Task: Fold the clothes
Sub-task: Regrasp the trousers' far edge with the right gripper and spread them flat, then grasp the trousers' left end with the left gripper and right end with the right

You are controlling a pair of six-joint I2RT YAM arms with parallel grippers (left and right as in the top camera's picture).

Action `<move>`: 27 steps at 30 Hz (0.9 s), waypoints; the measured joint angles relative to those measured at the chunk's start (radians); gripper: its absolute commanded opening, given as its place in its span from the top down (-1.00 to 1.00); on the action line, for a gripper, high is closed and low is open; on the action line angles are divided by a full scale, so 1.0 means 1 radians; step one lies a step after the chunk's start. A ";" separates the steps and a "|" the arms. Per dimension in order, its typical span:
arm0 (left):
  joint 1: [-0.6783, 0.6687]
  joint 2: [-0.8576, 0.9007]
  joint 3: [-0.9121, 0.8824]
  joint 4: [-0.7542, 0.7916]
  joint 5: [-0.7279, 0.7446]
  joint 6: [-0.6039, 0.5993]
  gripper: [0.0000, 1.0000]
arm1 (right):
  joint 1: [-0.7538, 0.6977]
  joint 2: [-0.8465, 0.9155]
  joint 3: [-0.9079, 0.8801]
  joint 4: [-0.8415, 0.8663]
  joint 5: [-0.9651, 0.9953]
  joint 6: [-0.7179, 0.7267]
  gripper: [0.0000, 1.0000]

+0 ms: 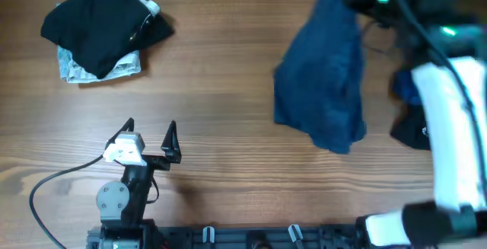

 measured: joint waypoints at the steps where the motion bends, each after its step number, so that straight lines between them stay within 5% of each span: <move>1: 0.000 0.000 0.000 0.000 0.000 0.000 -0.99 | 0.069 0.081 0.000 0.027 -0.031 0.008 0.89; 7: 0.000 0.000 0.000 0.000 0.000 0.000 -0.99 | 0.455 0.436 -0.001 0.175 -0.207 0.039 0.05; 9: 0.000 0.000 0.000 0.000 0.000 0.000 -1.00 | 0.505 0.443 -0.002 0.183 -0.217 0.038 -0.79; 14: 0.000 0.000 0.000 0.000 0.000 0.000 -0.99 | 0.326 0.294 -0.001 0.135 -0.220 0.003 -0.86; 19: 0.000 0.000 0.000 0.000 0.000 0.000 -0.99 | 0.059 0.138 0.015 -0.151 -0.130 -0.024 -0.99; 27: 0.000 0.000 0.000 0.000 0.000 0.000 -1.00 | -0.027 0.139 0.003 -0.298 0.085 -0.051 -1.00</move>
